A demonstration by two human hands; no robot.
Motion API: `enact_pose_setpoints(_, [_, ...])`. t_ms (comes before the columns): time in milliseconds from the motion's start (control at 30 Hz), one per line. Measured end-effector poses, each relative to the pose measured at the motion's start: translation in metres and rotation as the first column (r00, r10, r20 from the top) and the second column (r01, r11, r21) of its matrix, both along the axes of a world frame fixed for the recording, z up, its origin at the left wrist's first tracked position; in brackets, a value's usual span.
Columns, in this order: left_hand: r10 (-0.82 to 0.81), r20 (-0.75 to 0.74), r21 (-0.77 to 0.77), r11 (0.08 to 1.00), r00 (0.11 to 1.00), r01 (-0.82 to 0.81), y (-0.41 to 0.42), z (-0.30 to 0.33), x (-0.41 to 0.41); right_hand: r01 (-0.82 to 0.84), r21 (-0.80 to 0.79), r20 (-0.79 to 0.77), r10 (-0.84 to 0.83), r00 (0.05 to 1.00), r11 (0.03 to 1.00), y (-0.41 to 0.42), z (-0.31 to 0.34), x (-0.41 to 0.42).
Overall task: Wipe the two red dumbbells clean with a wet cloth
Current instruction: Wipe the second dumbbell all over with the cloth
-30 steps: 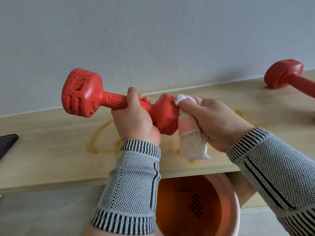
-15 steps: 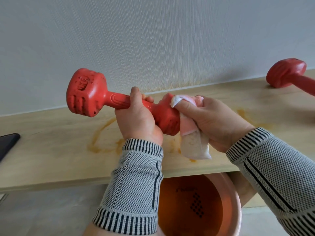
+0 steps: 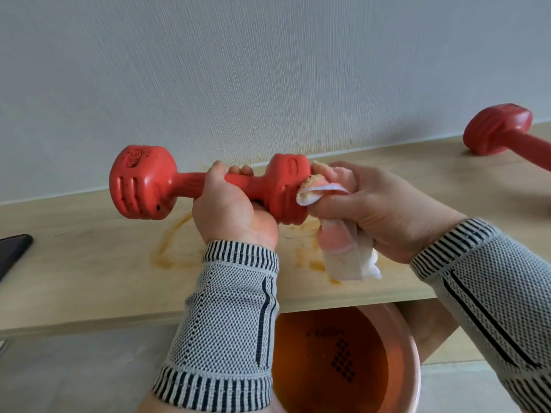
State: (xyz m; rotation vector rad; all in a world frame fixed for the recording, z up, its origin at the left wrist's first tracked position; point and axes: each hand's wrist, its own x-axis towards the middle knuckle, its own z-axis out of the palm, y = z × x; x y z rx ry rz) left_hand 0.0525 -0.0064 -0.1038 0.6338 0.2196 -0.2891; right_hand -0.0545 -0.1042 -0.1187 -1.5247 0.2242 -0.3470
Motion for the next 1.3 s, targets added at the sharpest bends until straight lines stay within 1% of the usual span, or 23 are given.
enact_pose_setpoints(67, [0.007,0.006,0.041,0.999,1.000,-0.007,-0.001,-0.001,-0.001,0.068,-0.139,-0.051,-0.075,0.996,0.988,0.002,-0.004,0.002])
enact_pose_setpoints(100, [0.008,0.011,0.061,0.998,1.000,-0.009,-0.001,-0.002,-0.001,0.080,-0.166,-0.063,-0.091,0.994,0.983,0.003,-0.004,0.002])
enact_pose_setpoints(133, [0.007,0.016,0.078,0.997,1.000,-0.009,-0.002,-0.003,-0.001,0.070,-0.157,-0.065,-0.081,0.995,0.985,0.004,-0.003,0.003])
enact_pose_setpoints(200, [-0.001,0.040,0.110,0.994,0.999,-0.003,-0.002,-0.004,-0.001,0.054,-0.085,-0.078,-0.061,0.995,0.995,0.005,-0.003,0.003])
enact_pose_setpoints(267, [-0.021,0.094,0.154,0.988,0.995,0.006,-0.001,-0.006,-0.001,0.102,-0.050,-0.101,-0.107,0.989,0.994,0.005,-0.002,0.003])
enact_pose_setpoints(367, [-0.072,0.240,0.235,0.972,0.968,0.014,0.000,-0.010,-0.002,0.204,-0.082,-0.123,-0.214,0.969,0.975,0.009,-0.002,0.005])
enact_pose_setpoints(467, [-0.097,0.379,0.289,0.957,0.920,-0.018,0.001,-0.014,-0.002,0.223,-0.118,-0.153,-0.240,0.959,0.968,0.009,0.002,0.004])
enact_pose_setpoints(533, [-0.093,0.464,0.308,0.949,0.881,-0.062,0.003,-0.015,-0.001,0.208,-0.058,-0.162,-0.215,0.963,0.976,0.007,0.004,0.001])
enact_pose_setpoints(600, [-0.073,0.521,0.292,0.952,0.850,-0.098,0.003,-0.014,-0.001,0.196,0.036,-0.166,-0.187,0.968,0.980,0.007,0.003,-0.001])
enact_pose_setpoints(667, [-0.042,0.528,0.264,0.957,0.848,-0.117,0.002,-0.013,0.000,0.179,0.104,-0.173,-0.159,0.972,0.978,0.009,0.000,-0.001])
enact_pose_setpoints(767, [-0.027,0.518,0.204,0.974,0.855,-0.093,0.000,-0.012,0.000,0.126,0.215,-0.181,-0.088,0.980,0.968,0.012,0.001,-0.001])
enact_pose_setpoints(800, [-0.026,0.512,0.193,0.977,0.858,-0.086,0.001,-0.012,0.000,0.113,0.226,-0.176,-0.073,0.982,0.968,0.011,0.002,-0.001])
enact_pose_setpoints(900, [-0.011,0.509,0.197,0.975,0.861,-0.104,0.002,-0.010,0.002,0.089,0.135,-0.150,-0.069,0.986,0.987,0.011,0.001,-0.001])
enact_pose_setpoints(967, [-0.008,0.508,0.215,0.970,0.862,-0.117,0.004,-0.010,0.003,0.119,0.068,-0.141,-0.108,0.984,0.991,0.013,-0.002,0.001])
enact_pose_setpoints(1000, [-0.010,0.505,0.223,0.968,0.863,-0.119,0.004,-0.011,0.003,0.145,0.061,-0.146,-0.135,0.980,0.987,0.014,-0.004,0.003])
enact_pose_setpoints(1067, [-0.012,0.495,0.232,0.965,0.869,-0.119,0.004,-0.011,0.000,0.206,0.102,-0.167,-0.187,0.968,0.973,0.014,-0.006,0.007])
enact_pose_setpoints(1133, [-0.013,0.495,0.235,0.965,0.869,-0.119,0.005,-0.009,-0.003,0.217,0.175,-0.185,-0.185,0.965,0.960,0.013,-0.006,0.010])
enact_pose_setpoints(1233, [-0.004,0.507,0.243,0.960,0.862,-0.139,0.007,-0.007,-0.003,0.097,0.254,-0.153,-0.059,0.987,0.962,0.013,-0.005,0.010])
enact_pose_setpoints(1300, [0.014,0.486,0.233,0.962,0.874,-0.145,0.008,-0.006,0.000,0.005,0.215,-0.118,0.020,0.993,0.977,0.013,-0.005,0.006])
